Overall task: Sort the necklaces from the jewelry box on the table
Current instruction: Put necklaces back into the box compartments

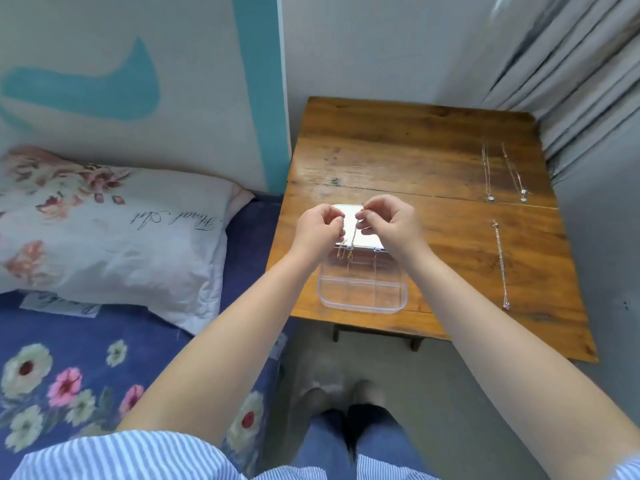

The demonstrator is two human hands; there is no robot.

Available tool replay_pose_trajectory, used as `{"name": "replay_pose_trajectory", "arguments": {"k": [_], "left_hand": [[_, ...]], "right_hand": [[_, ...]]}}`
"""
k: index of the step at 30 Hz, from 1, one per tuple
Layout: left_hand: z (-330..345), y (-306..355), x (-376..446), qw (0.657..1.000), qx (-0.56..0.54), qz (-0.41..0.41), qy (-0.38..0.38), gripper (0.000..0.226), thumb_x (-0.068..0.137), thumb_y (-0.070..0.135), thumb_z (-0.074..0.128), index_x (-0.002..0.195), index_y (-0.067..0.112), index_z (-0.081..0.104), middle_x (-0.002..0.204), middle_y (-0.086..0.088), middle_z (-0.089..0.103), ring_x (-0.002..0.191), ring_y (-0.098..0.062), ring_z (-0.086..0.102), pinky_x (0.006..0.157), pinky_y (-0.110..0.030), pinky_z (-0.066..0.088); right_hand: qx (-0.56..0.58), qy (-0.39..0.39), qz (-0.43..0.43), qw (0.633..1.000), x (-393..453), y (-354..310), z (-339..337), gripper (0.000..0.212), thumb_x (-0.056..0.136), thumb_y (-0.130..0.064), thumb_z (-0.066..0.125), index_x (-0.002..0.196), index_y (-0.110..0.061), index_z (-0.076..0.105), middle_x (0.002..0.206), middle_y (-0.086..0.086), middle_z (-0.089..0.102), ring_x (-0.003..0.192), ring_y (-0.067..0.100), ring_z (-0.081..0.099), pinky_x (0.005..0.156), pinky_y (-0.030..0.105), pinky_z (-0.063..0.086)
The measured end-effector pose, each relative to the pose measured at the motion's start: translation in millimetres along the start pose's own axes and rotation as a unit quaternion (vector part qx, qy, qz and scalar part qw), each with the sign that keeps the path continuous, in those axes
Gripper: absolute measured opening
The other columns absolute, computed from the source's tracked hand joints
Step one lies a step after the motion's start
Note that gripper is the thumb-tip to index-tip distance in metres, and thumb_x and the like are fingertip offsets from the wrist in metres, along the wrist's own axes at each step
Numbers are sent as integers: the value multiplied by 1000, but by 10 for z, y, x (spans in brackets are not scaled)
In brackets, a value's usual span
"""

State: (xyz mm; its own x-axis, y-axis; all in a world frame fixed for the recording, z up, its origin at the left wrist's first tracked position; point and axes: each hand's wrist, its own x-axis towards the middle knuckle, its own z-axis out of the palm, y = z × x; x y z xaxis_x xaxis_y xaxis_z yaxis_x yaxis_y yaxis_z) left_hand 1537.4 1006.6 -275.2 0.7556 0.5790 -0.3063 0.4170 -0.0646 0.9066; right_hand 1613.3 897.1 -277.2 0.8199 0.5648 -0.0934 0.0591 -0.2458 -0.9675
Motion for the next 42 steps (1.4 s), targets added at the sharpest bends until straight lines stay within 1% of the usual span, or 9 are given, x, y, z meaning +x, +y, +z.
{"name": "replay_pose_trajectory", "arguments": {"k": [6, 11, 15, 20, 26, 28, 32, 36, 42], "left_hand": [[21, -151, 130, 1000, 4, -20, -21, 13, 94, 2, 46, 90, 8, 57, 67, 2, 56, 61, -9, 55, 75, -36, 54], [-119, -20, 29, 997, -48, 48, -28, 16, 91, -3, 47, 84, 6, 59, 66, -2, 56, 62, -10, 56, 69, -27, 55], [-200, 93, 53, 993, -80, 82, 9, 30, 92, -2, 47, 74, 20, 57, 68, 0, 57, 63, -8, 56, 65, -21, 54], [-182, 97, 54, 993, -74, 84, 24, 30, 92, -1, 47, 74, 20, 56, 67, 1, 57, 62, -9, 57, 67, -23, 54], [-2, -180, 62, 998, -4, 55, -13, 13, 92, 0, 48, 89, 8, 58, 68, 4, 57, 63, -6, 56, 64, -17, 50], [46, -280, 105, 999, 12, 33, -29, 13, 93, 1, 47, 90, 10, 57, 67, 4, 58, 62, -7, 57, 57, -9, 48], [120, -468, 254, 999, 6, -10, -50, 13, 93, 1, 47, 90, 9, 58, 70, 1, 59, 65, -9, 58, 64, -17, 51], [222, -753, 502, 991, 116, -38, -55, 16, 92, 4, 49, 96, 7, 64, 83, -9, 68, 80, -20, 61, 81, -33, 53], [370, -1052, 667, 941, 319, -21, -114, 32, 92, 7, 51, 122, 3, 60, 124, -14, 64, 116, -26, 57, 98, -32, 47]], "right_hand": [[51, 37, 45, 997, 20, 146, 9, 31, 87, 8, 49, 72, -18, 55, 70, 4, 63, 50, -3, 64, 55, 12, 54], [110, 76, 10, 991, -26, -55, -118, 28, 86, 7, 52, 74, -17, 58, 56, -9, 72, 58, 4, 67, 60, 17, 57], [90, 88, -11, 992, -7, -201, -156, 28, 85, 7, 54, 74, -18, 58, 56, -17, 71, 63, -1, 67, 65, 11, 54], [81, 79, 12, 994, -35, -122, -172, 29, 86, 6, 54, 72, -20, 58, 55, -13, 71, 64, -2, 67, 72, 16, 53], [19, 54, 93, 994, -35, 277, -113, 24, 84, 1, 57, 73, -19, 57, 83, 13, 67, 71, 2, 66, 73, 17, 51], [-15, 45, 145, 988, -7, 548, -77, 15, 85, 0, 55, 81, -13, 60, 89, 14, 68, 81, 16, 65, 82, 30, 53], [-85, -1, 237, 968, 80, 1048, 77, 18, 85, -1, 54, 100, -6, 63, 111, 19, 67, 101, 27, 61, 96, 41, 49], [-105, -8, 254, 961, 126, 1325, 210, 34, 87, 2, 45, 119, -2, 55, 126, 16, 60, 117, 27, 54, 102, 34, 40], [-142, -8, 222, 965, 5, 1523, 217, 28, 89, -2, 44, 109, -5, 62, 118, 13, 64, 111, 25, 56, 92, 30, 42]]}}
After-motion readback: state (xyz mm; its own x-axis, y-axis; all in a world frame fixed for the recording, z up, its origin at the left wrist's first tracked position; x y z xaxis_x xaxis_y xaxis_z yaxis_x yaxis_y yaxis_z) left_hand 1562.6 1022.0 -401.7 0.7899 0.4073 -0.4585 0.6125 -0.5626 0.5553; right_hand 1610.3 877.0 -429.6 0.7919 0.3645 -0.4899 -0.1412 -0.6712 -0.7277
